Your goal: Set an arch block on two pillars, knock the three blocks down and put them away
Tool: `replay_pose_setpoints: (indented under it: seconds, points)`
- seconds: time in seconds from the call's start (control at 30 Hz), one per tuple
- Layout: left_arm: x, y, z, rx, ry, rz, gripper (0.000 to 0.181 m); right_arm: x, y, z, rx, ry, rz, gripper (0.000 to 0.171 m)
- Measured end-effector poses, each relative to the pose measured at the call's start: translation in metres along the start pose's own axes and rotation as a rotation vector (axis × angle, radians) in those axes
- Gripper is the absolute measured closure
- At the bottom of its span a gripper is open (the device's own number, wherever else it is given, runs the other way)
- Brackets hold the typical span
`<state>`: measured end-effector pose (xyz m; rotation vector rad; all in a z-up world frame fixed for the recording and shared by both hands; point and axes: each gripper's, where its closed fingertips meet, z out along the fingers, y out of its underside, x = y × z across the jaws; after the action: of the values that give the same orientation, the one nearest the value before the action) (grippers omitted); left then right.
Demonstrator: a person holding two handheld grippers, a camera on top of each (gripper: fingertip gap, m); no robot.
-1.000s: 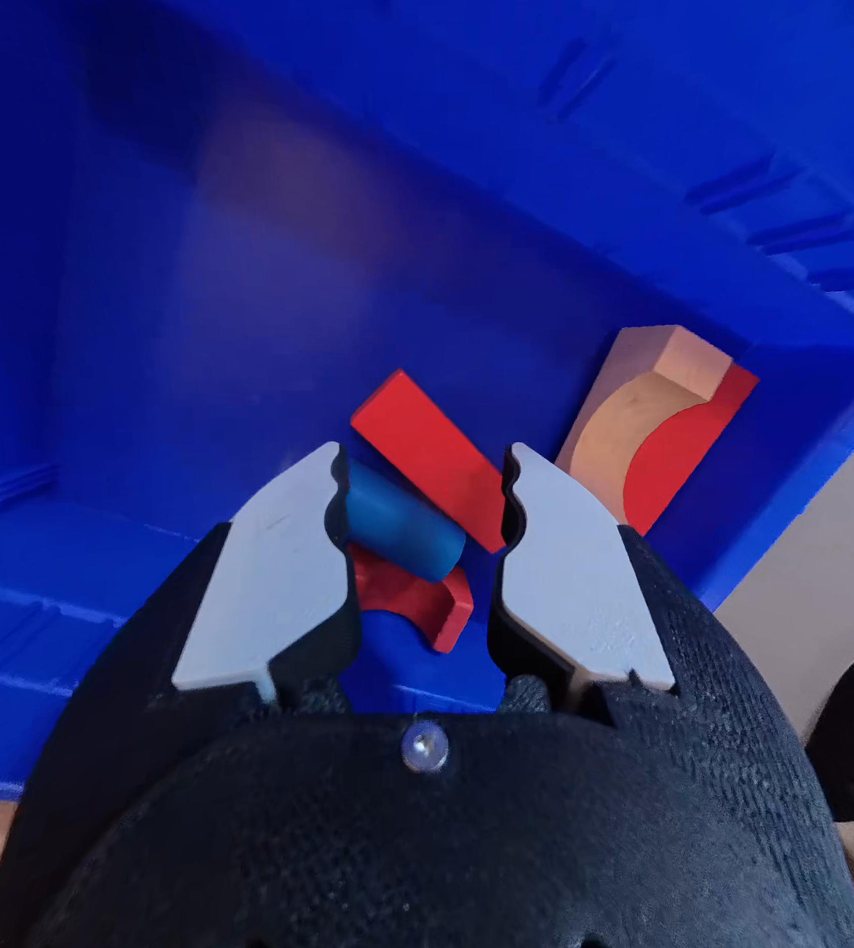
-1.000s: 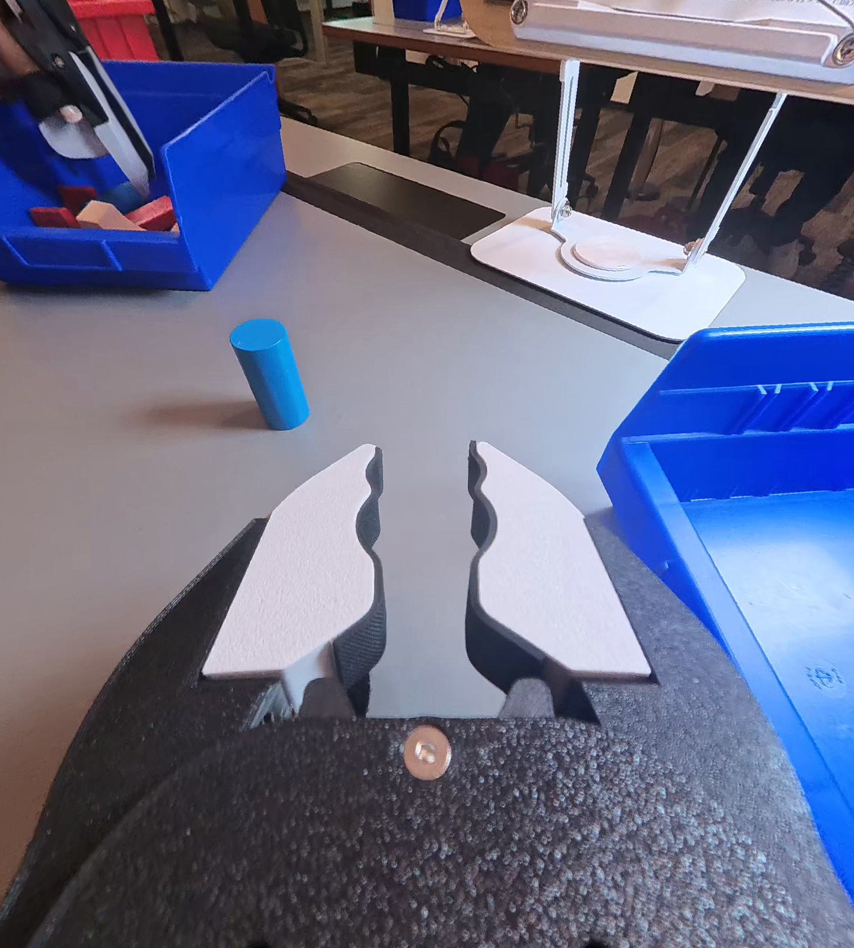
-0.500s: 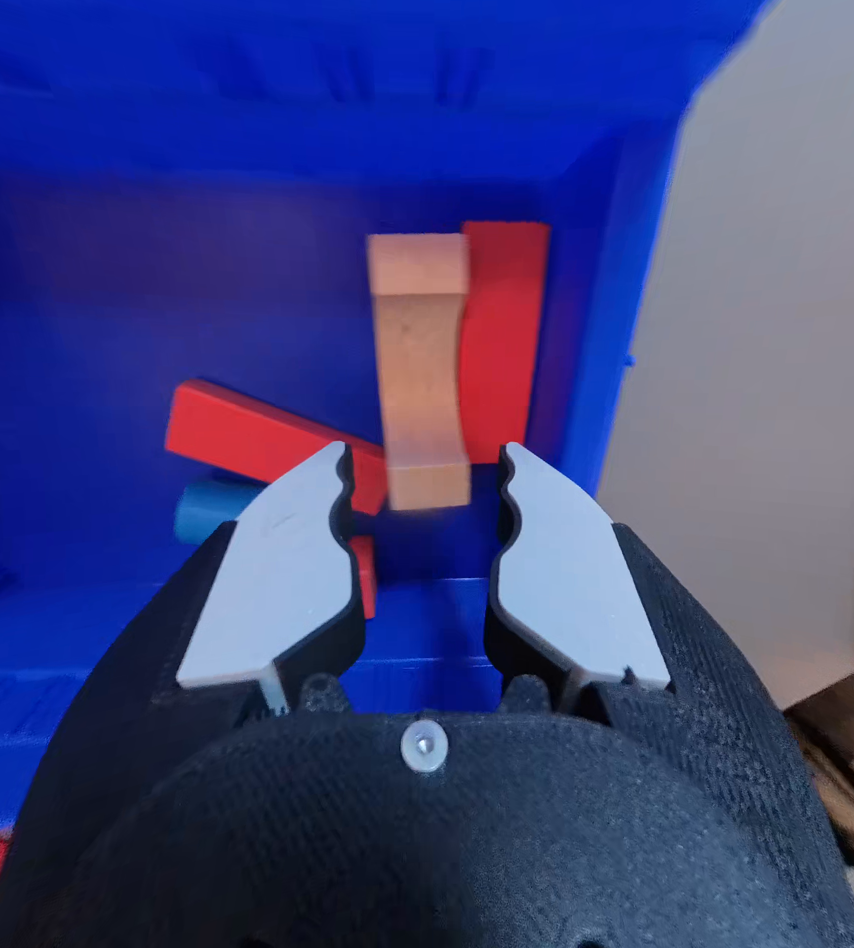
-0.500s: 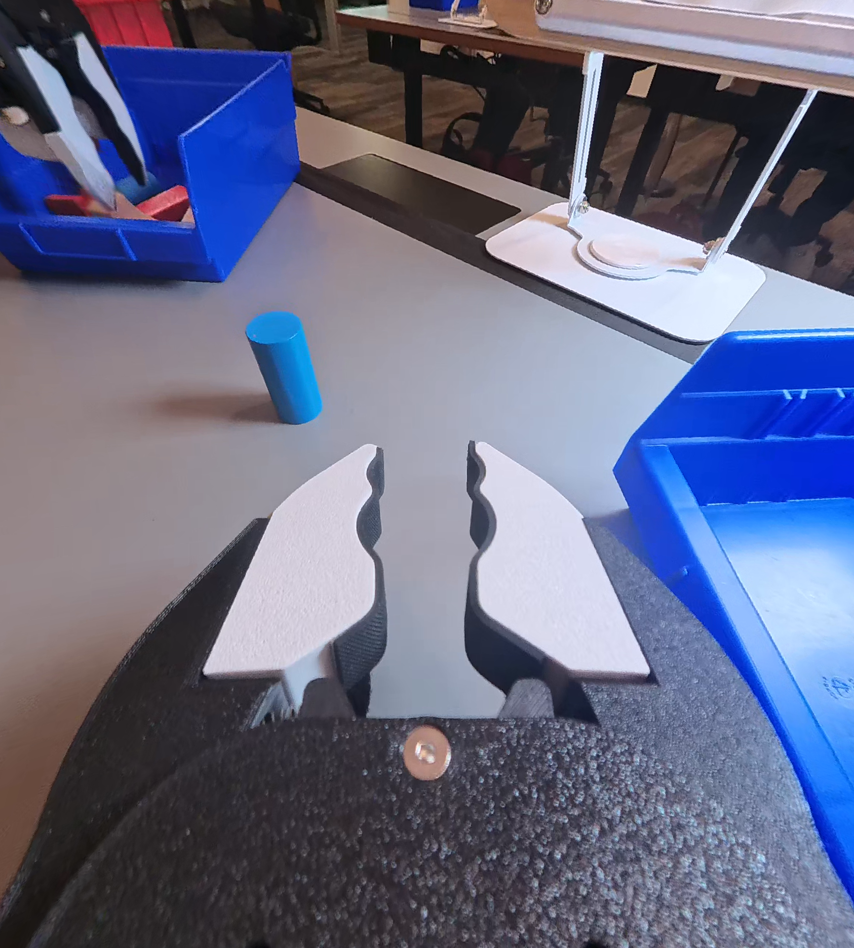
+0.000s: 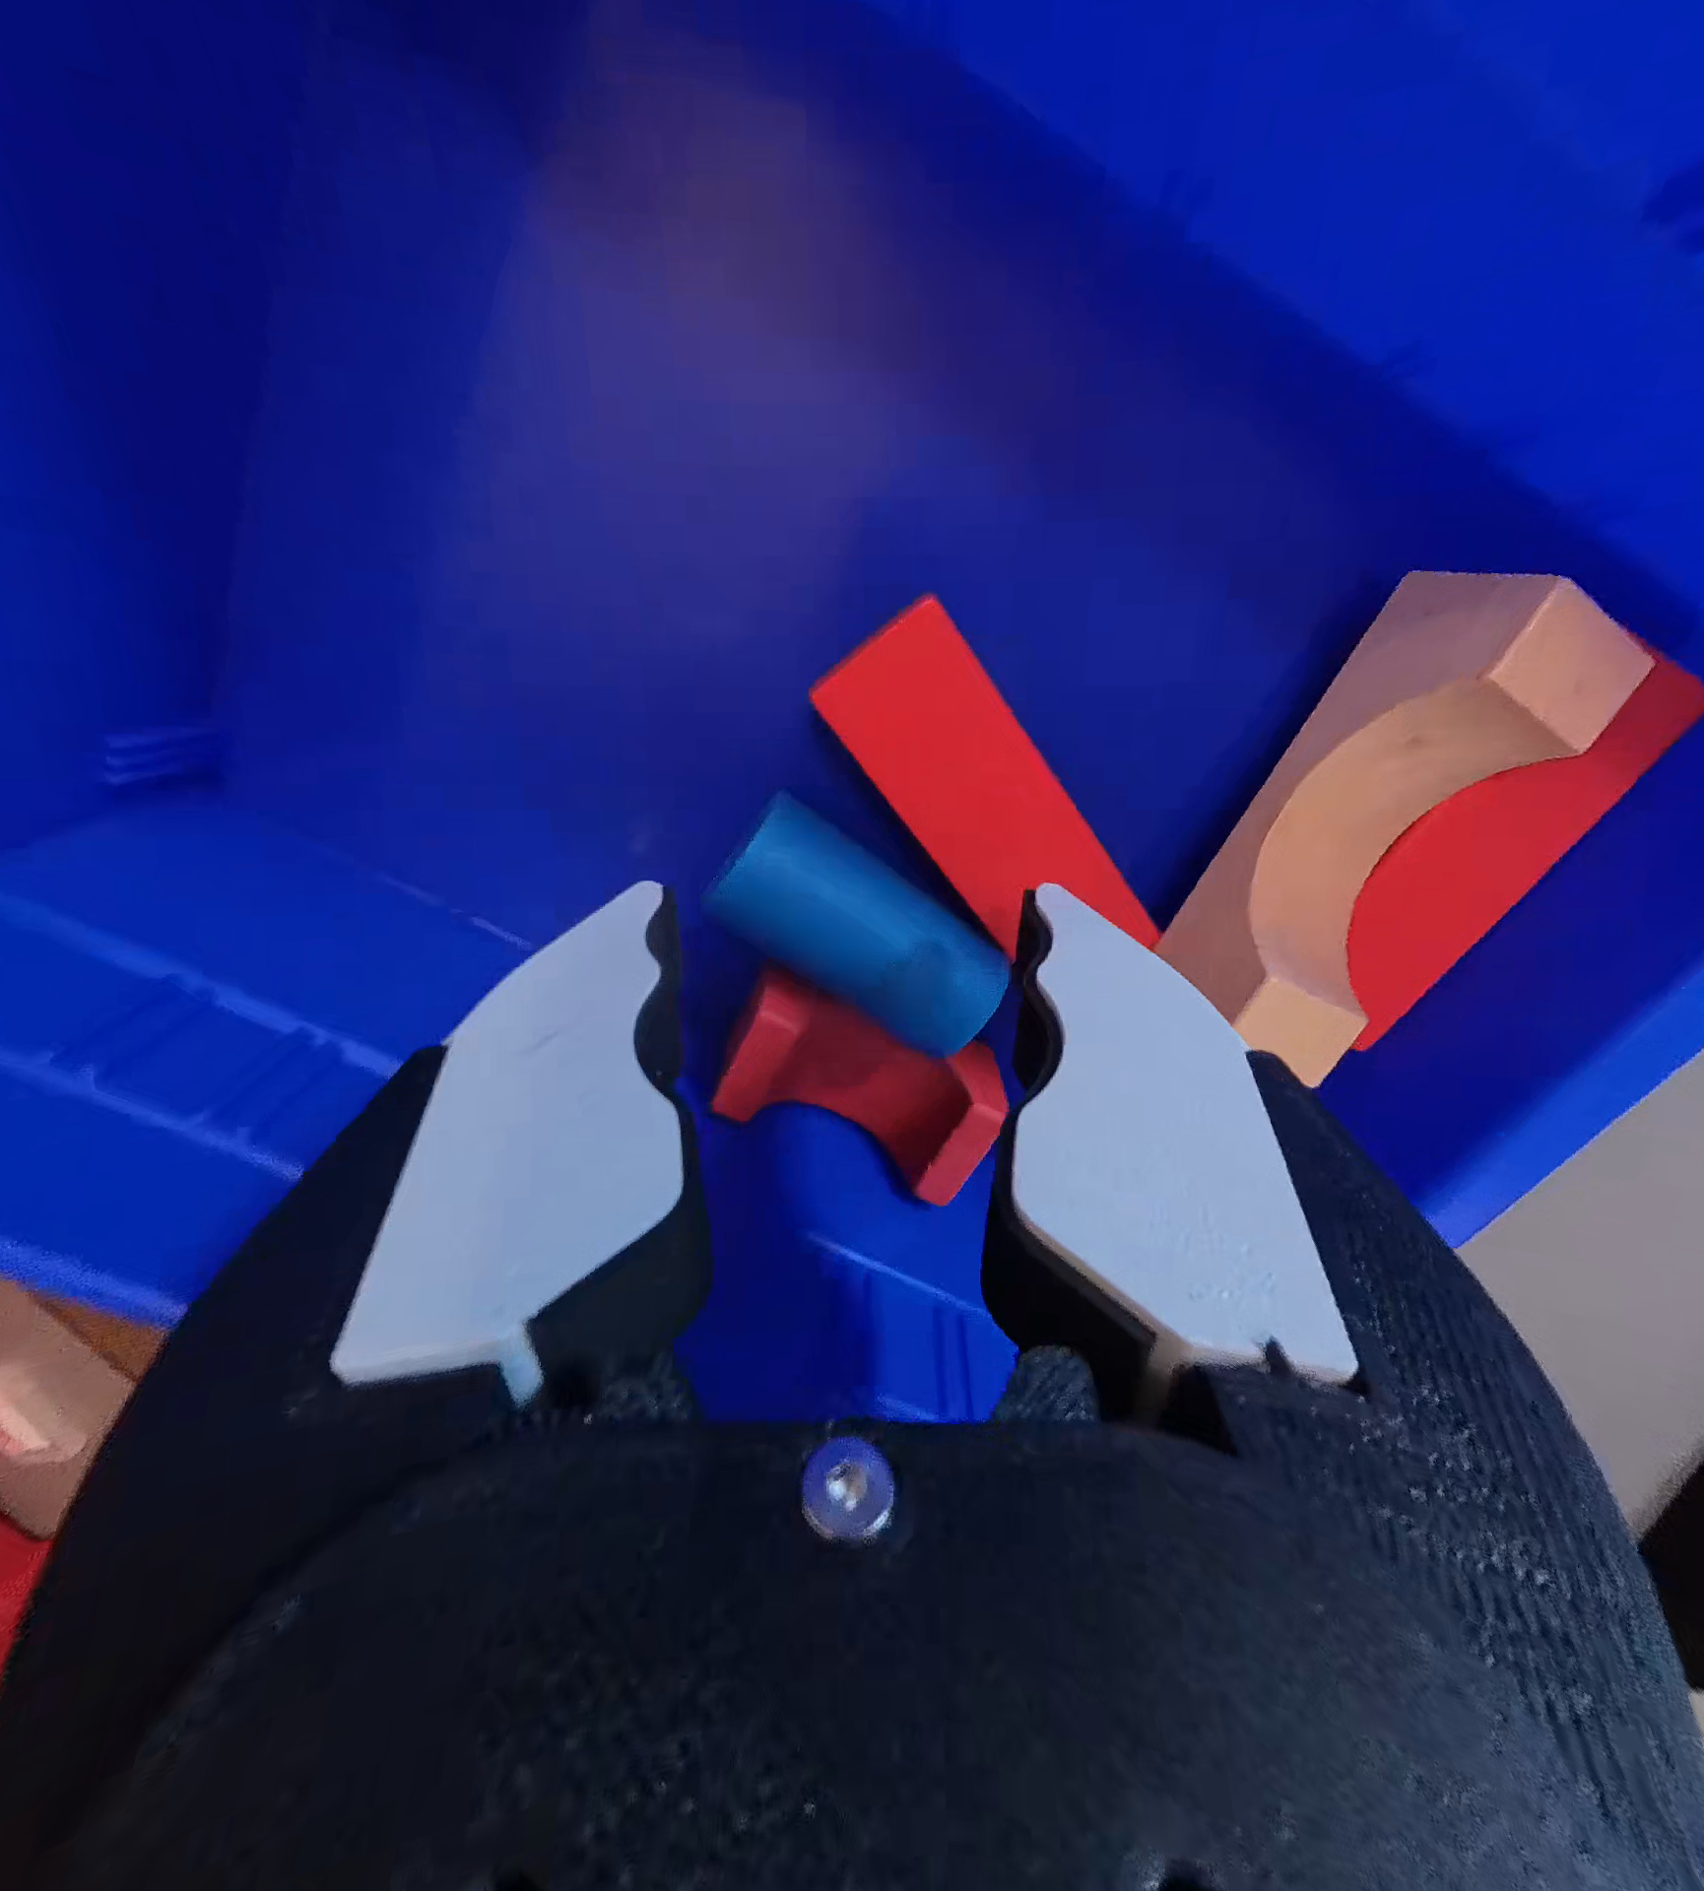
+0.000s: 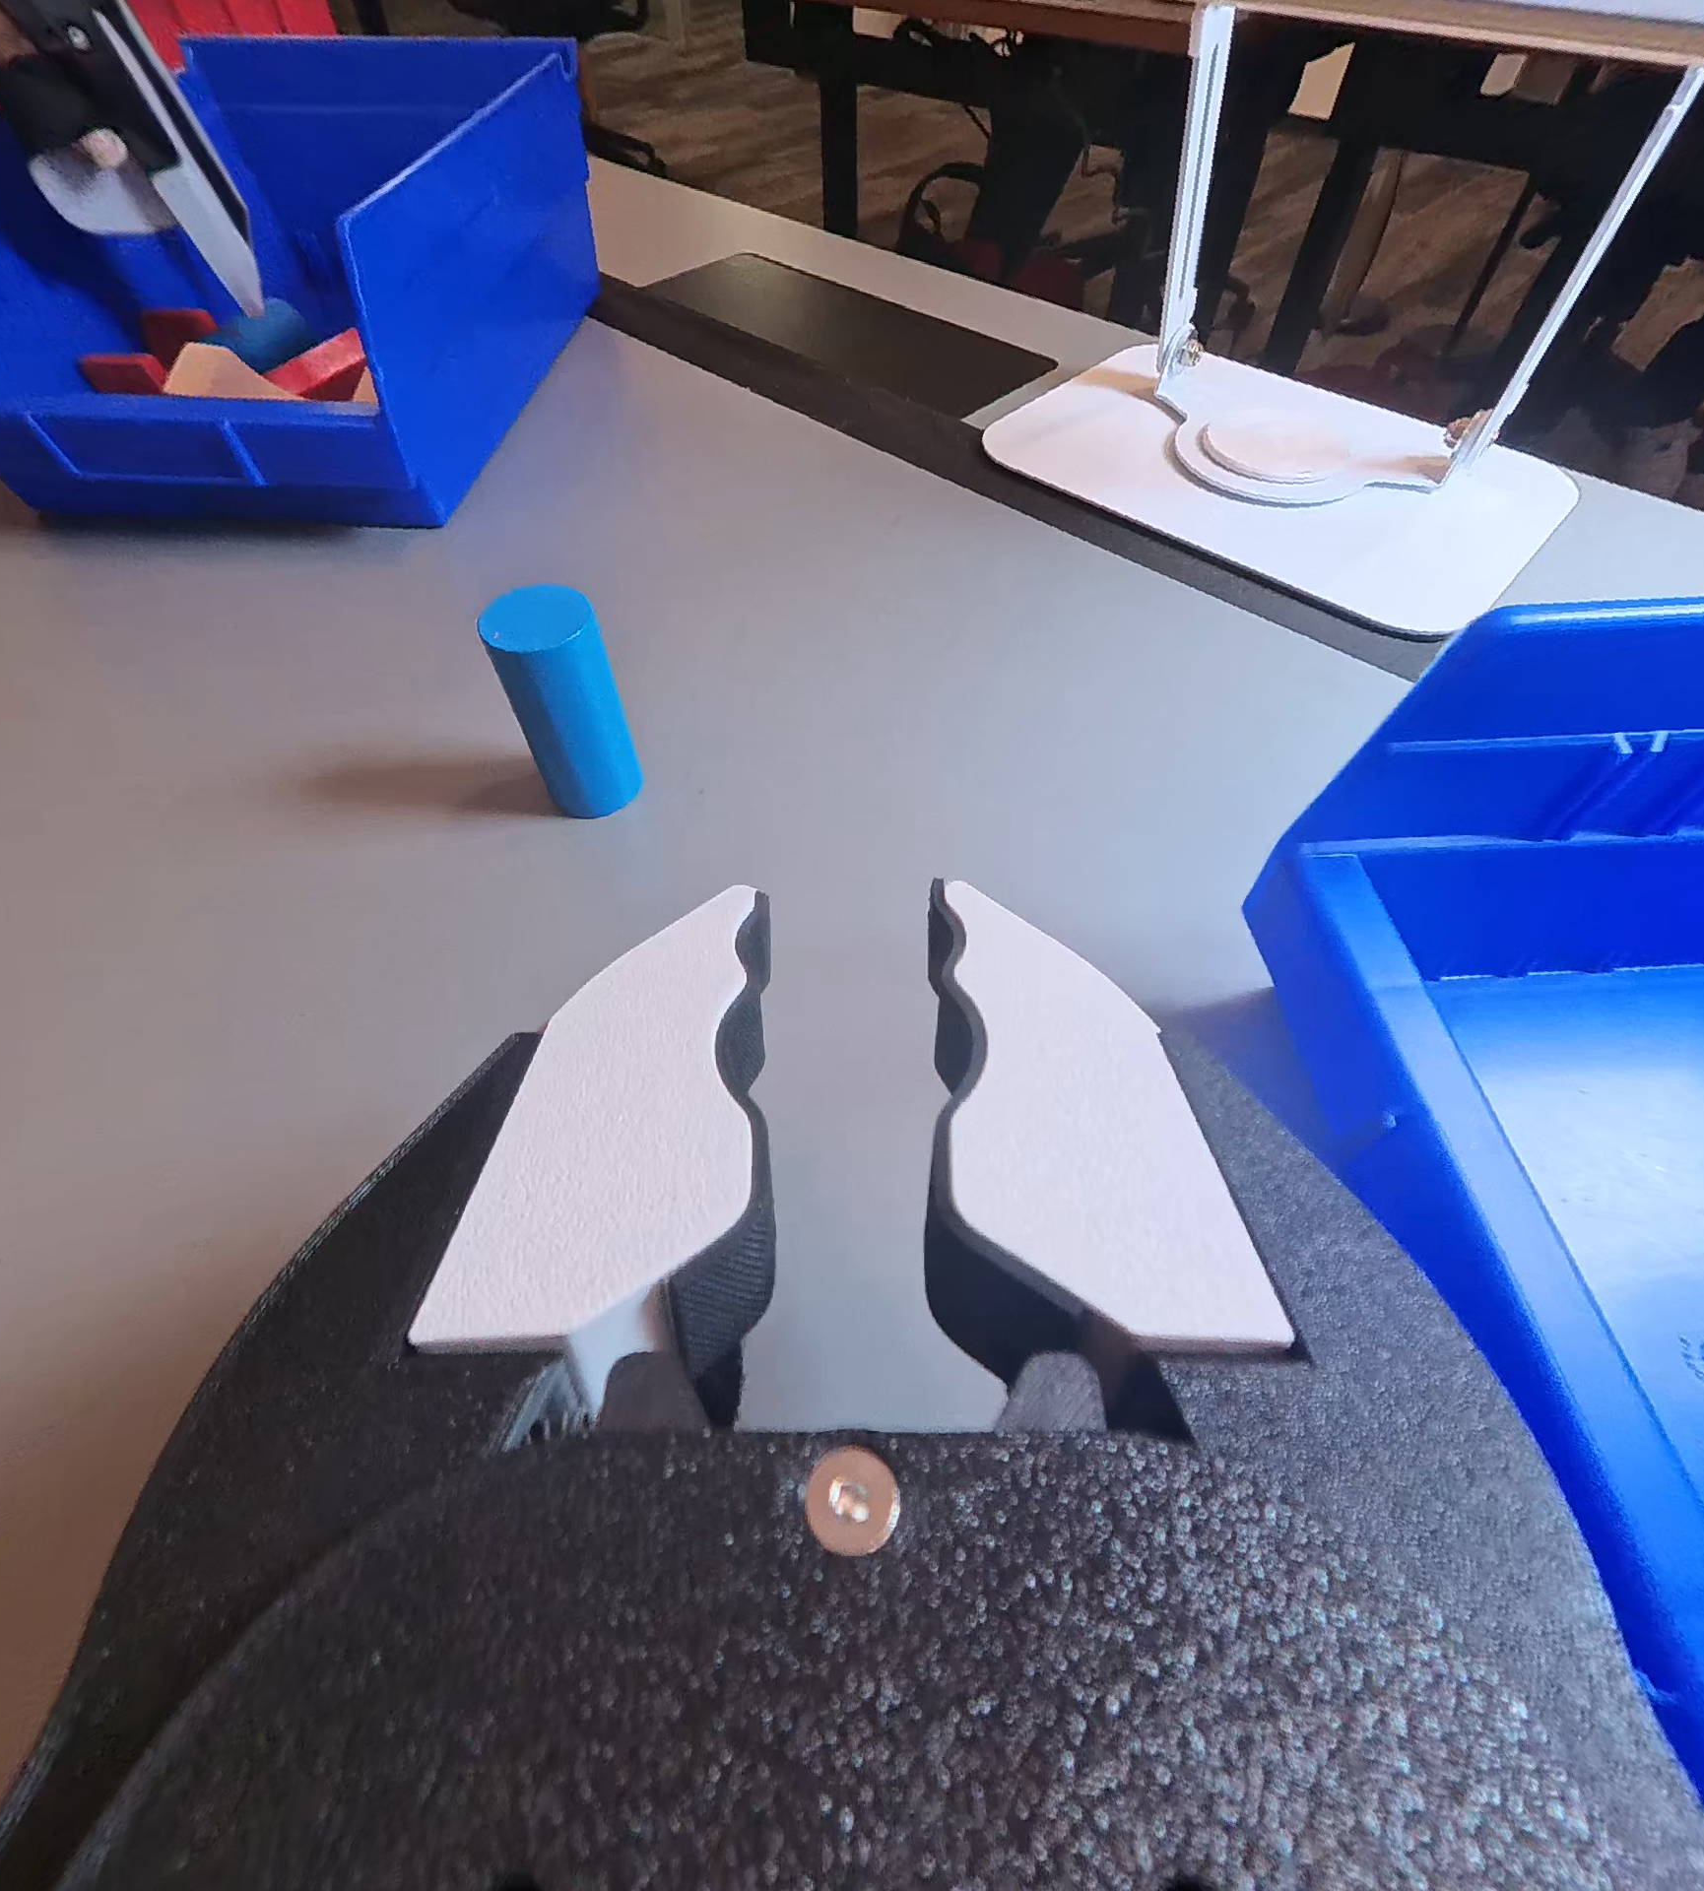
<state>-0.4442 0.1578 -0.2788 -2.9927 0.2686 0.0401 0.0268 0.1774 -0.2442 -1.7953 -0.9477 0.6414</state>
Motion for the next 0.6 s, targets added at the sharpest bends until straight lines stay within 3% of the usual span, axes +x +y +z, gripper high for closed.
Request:
replay_pose_setpoints:
  seconds: [0.2,0.37,0.6]
  points:
    - [-0.006,0.02,0.01,-0.102,-0.06,-0.026,0.12,-0.004,0.001,0.001,-0.009,-0.005,-0.011,0.143]
    - [0.016,0.017,0.019,-0.148,0.015,0.006,0.14,-0.002,0.003,0.002,-0.015,-0.001,-0.007,0.144]
    - [0.018,0.018,0.018,-0.149,0.042,0.023,0.145,-0.002,0.005,0.003,-0.025,-0.016,0.009,0.145]
